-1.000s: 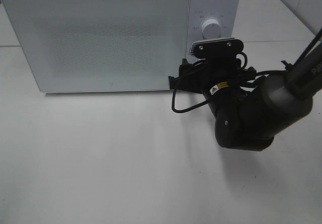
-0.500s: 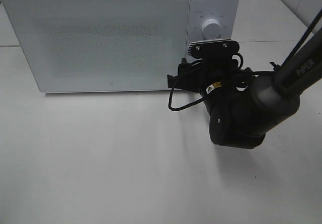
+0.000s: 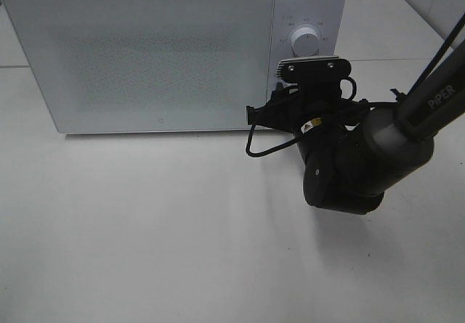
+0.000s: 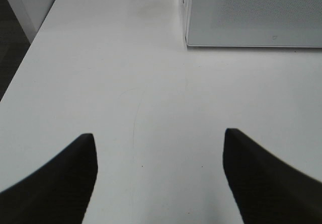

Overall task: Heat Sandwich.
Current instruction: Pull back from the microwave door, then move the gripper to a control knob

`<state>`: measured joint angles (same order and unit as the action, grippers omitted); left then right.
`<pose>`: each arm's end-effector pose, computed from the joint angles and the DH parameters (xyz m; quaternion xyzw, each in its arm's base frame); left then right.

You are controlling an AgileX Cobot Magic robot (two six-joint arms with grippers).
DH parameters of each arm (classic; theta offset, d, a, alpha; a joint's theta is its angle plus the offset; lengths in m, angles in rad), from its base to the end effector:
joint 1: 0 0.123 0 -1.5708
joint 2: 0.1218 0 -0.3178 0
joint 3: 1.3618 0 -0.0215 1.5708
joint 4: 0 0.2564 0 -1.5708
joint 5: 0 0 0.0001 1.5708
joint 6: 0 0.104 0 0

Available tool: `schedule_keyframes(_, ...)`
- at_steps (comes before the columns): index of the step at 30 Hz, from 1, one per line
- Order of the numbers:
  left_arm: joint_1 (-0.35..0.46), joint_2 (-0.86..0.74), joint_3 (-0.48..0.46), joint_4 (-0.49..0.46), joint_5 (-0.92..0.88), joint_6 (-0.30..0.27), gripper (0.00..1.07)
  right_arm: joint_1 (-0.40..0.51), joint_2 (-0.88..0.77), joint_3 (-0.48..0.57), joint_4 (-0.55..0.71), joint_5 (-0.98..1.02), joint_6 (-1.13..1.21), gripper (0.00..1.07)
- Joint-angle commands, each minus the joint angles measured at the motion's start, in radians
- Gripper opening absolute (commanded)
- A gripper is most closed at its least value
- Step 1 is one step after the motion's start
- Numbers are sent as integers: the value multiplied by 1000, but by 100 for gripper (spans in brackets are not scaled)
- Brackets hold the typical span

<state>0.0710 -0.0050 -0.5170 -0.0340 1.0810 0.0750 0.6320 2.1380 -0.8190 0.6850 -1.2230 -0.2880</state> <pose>-0.0248 -0.0049 0.2771 0.0027 0.8527 0.0212 0.5220 0.3518 0.1810 0.1253 -0.0250 0.7342 -0.0280 0.6779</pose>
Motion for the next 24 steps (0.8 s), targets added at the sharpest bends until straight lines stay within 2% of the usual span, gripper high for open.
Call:
schedule_keyframes(1,3,-18,1,-5,-13,-9,68,-4,-3,-10,-13,-174,9,28)
schedule_keyframes(2,3,-18,1,-5,-13,-9,68,-4,-3,-10,-12,-173,9,9)
schedule_keyframes(3,3,-18,1,-5,-13,-9,68,-4,-3,-10,-12,-173,9,9)
schedule_keyframes(4,3,-18,1,-5,-13,-9,68,-4,-3,-10,-12,-172,9,0)
schedule_keyframes(14,3,-18,1,-5,-13,-9,68,-4,-3,-14,-14,-173,72,0)
schedule_keyframes(18,3,-18,1,-5,-13,-9,68,-4,-3,-14,-14,-174,270,0)
schedule_keyframes(19,3,-18,1,-5,-13,-9,68,-4,-3,-14,-15,-174,441,0)
schedule_keyframes(21,3,-18,1,-5,-13,-9,68,-4,-3,-14,-15,-174,588,0)
schedule_keyframes(22,3,-18,1,-5,-13,-9,68,-4,-3,-14,-15,-174,588,0)
schedule_keyframes(24,3,-18,1,-5,-13,-9,68,-3,-3,-14,-15,-174,800,0)
